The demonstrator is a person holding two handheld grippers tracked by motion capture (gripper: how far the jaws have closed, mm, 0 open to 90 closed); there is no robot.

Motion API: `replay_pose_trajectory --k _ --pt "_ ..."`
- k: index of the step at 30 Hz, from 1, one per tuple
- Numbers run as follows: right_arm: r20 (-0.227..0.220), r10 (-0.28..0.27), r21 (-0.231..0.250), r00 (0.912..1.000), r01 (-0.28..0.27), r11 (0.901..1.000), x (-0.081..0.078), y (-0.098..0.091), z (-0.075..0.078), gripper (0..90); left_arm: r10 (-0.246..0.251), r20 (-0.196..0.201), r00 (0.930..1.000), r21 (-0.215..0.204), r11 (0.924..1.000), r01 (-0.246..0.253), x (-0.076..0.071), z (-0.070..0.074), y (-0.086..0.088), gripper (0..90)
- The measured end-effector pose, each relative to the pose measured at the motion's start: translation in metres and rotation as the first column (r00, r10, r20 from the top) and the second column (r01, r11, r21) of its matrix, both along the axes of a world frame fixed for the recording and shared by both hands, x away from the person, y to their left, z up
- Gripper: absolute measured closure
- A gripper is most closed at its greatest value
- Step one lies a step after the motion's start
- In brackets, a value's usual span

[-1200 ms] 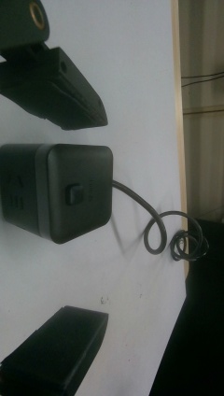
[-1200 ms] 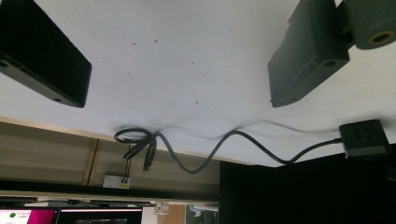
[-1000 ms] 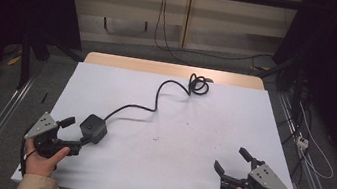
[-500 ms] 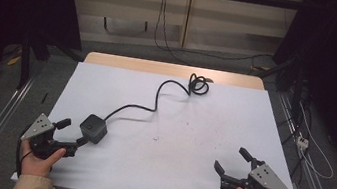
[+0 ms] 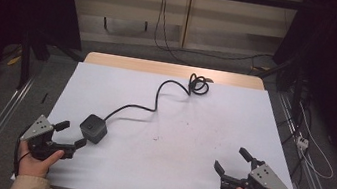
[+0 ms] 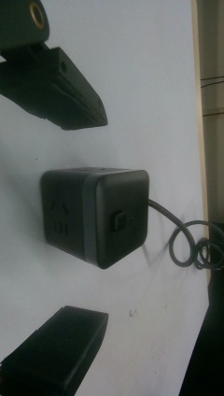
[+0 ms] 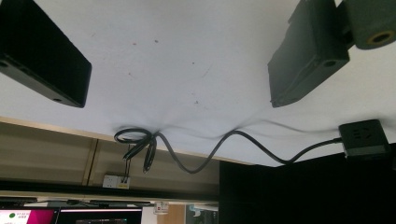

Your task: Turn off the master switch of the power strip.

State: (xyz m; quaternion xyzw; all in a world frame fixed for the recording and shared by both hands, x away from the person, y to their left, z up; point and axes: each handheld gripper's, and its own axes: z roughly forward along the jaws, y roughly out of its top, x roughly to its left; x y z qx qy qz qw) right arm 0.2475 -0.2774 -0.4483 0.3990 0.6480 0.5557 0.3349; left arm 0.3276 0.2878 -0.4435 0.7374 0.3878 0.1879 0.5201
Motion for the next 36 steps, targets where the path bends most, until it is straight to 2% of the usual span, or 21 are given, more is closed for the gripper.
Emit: replay_pose_trajectory --k 8,22,29,36 --pt "0.0 -0.003 0.003 1.0 0.003 1.0 0.0 0.0 0.0 5.4 -0.02 -0.028 0.9994 0.016 0.9997 0.02 -0.0004 -0.0022 0.0007 5.9" --pt "0.0 -0.001 0.001 1.0 0.001 1.0 -0.0003 -0.0002 -0.0001 5.4 -0.019 -0.032 0.9993 0.002 0.9998 0.019 -0.0031 -0.0027 0.0055 5.9" --pt "-0.004 0.001 0.001 1.0 -0.001 1.0 0.0001 0.0003 -0.0004 5.4 -0.018 -0.027 0.9995 -0.024 0.9996 0.017 -0.003 -0.0019 0.0058 5.9" --pt "-0.008 0.002 -0.004 1.0 -0.002 1.0 0.0011 0.0002 -0.0012 5.4 -0.027 -0.019 0.9995 -0.024 0.9993 0.027 -0.0026 -0.0006 0.0032 5.9"
